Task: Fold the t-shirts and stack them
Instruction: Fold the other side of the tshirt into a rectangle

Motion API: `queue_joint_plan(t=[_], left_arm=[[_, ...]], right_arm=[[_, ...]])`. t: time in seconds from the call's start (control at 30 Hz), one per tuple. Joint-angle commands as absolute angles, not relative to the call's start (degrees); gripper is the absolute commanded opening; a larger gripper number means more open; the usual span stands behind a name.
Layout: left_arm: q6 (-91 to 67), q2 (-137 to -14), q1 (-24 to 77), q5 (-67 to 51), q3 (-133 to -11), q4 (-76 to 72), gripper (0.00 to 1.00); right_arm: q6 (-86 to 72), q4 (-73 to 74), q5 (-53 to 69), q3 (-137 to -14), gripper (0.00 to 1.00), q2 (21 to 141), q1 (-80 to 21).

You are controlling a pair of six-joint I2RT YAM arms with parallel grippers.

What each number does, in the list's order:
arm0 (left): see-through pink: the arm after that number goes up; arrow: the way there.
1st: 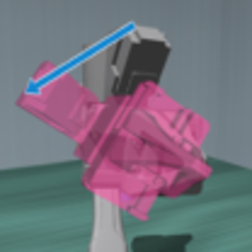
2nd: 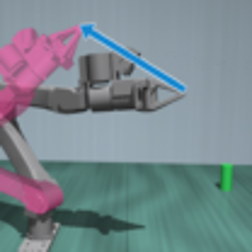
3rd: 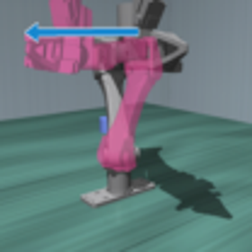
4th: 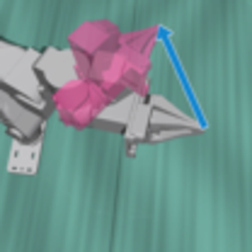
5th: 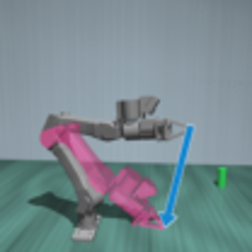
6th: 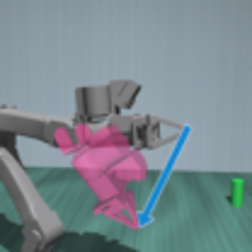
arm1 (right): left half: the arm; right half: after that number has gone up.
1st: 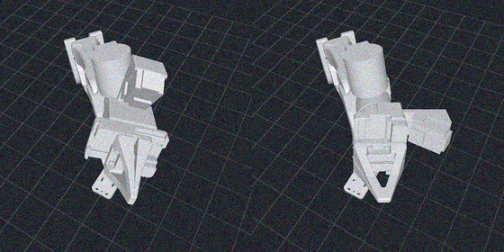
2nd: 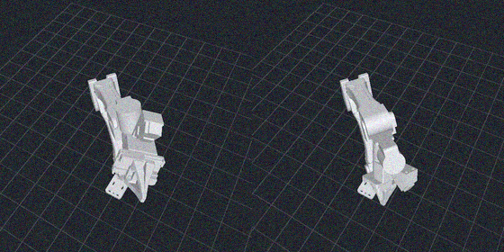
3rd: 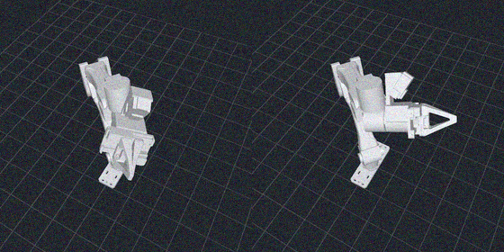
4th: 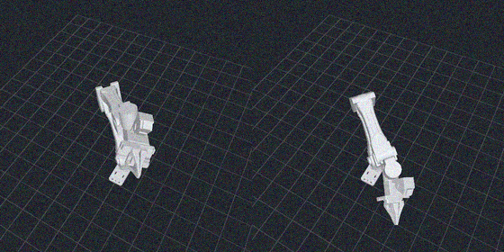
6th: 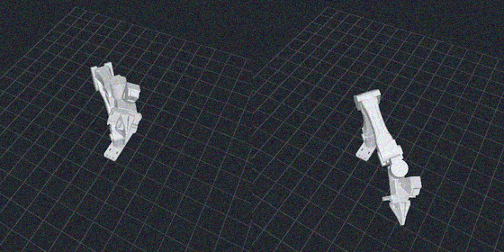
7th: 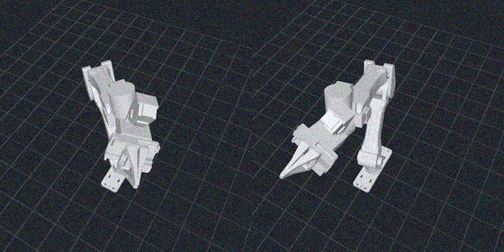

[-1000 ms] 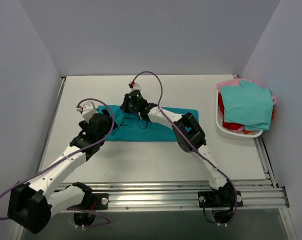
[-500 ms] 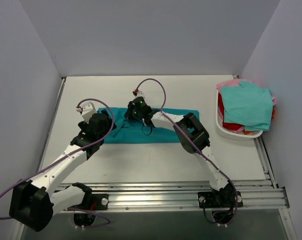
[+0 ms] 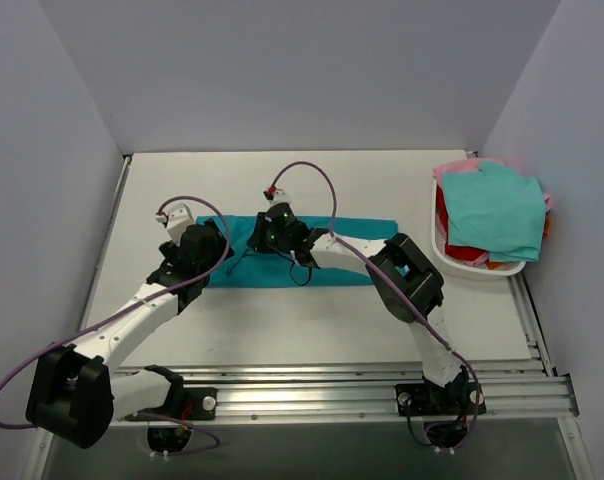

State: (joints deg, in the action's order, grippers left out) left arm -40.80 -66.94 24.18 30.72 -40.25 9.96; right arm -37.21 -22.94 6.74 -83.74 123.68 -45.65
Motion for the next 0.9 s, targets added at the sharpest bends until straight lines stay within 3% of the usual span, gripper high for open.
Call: queue_joint_plan(t=[0.0,0.03,0.07,0.13,0.23,0.47,0.77,0.8,0.87], left_arm=[[-38.1,-70.5,22.2,28.0,-41.8,2.1,0.94],[-37.5,-72.2,21.5,24.6,-42.8,-1.2,0.94],[-36.6,-74.0,20.1,22.3,-43.8,-2.4,0.94],[-34.6,-80.0,18.6,15.7,-47.0,-7.3,0.94],[-32.9,-86.2,16.3,7.4,-48.8,-15.6,0.94],[-32.5,-98.2,13.8,0.3,-55.3,-18.5,0.96],[-37.7,-102.2,13.1,-7.4,-53.1,-24.1,1.0],[-38.1,-102.0,13.2,-7.8,-51.9,-25.5,0.95],[-39.3,-101.7,13.2,-8.8,-50.9,-25.9,0.94]], right_arm=[[-35.8,-23.0,3.9,-79.9,0.09,116.9,-47.5],[-35.7,-22.9,2.9,-77.9,0.18,115.9,-48.0],[-35.7,-22.2,1.9,-77.1,0.5,114.2,-48.4],[-35.5,-20.1,-2.2,-75.1,0.77,111.5,-48.7],[-35.4,-16.4,-6.6,-72.1,0.79,107.0,-48.9],[-37.4,-12.4,-14.4,-62.0,0.79,92.0,-48.9],[-36.3,-7.0,-21.1,-57.7,0.79,81.7,-48.5],[-36.2,-6.7,-21.7,-57.8,0.79,81.7,-48.4],[-36.2,-6.9,-22.0,-57.6,0.78,81.8,-48.3]])
